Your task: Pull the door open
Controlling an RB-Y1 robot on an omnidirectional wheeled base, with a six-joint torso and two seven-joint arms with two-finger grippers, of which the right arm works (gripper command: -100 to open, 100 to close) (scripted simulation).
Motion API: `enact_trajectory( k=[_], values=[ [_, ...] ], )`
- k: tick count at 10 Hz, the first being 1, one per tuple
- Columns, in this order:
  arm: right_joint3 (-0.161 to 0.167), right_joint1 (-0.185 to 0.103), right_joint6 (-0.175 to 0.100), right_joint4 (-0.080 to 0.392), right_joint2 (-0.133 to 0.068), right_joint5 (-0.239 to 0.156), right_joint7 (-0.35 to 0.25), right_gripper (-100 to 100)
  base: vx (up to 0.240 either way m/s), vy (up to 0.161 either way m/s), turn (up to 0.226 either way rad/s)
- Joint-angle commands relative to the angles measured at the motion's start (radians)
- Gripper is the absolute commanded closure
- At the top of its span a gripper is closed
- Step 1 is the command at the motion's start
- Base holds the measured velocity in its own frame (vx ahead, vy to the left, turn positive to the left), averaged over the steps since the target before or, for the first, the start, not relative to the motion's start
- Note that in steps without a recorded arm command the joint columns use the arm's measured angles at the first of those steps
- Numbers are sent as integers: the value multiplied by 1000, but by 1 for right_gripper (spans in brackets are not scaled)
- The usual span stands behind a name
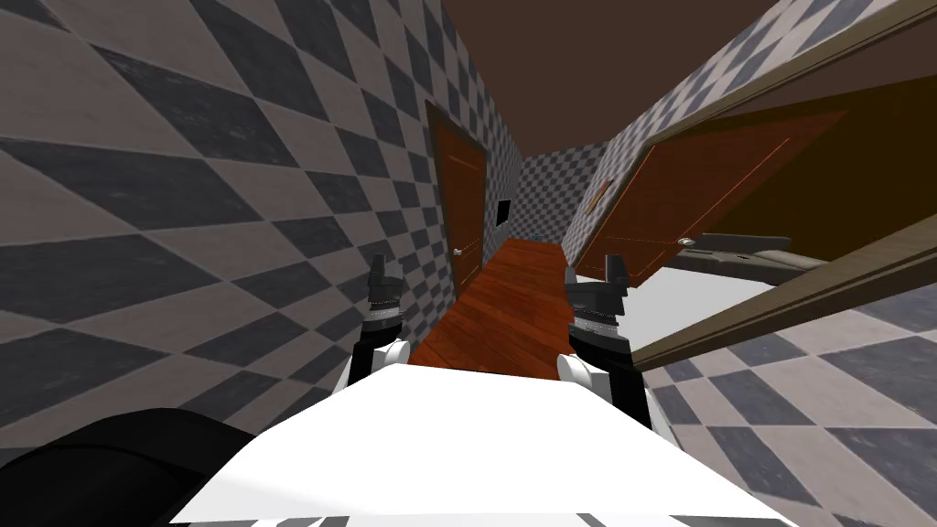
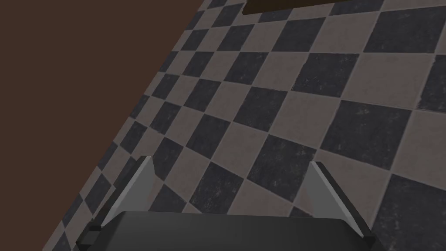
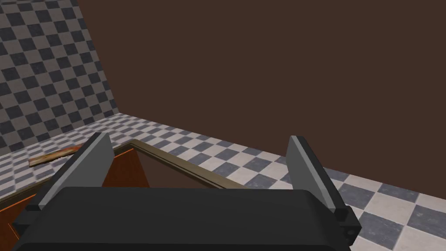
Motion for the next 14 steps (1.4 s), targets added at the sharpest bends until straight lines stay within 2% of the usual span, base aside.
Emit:
enact_trajectory(
  k=[1, 7, 8, 14],
  values=[
    [-5, -7, -10, 30, -12, 13, 24, -100, 88, -10, 125],
    [-24, -30, -47, 135, -44, 60, 107, -100, 145, -9, 133],
    [-29, -36, -57, 164, -51, 73, 130, -100, 129, -22, 130],
    [-49, -62, -98, 279, -74, 125, 222, -100, 122, -24, 139]
  ],
)
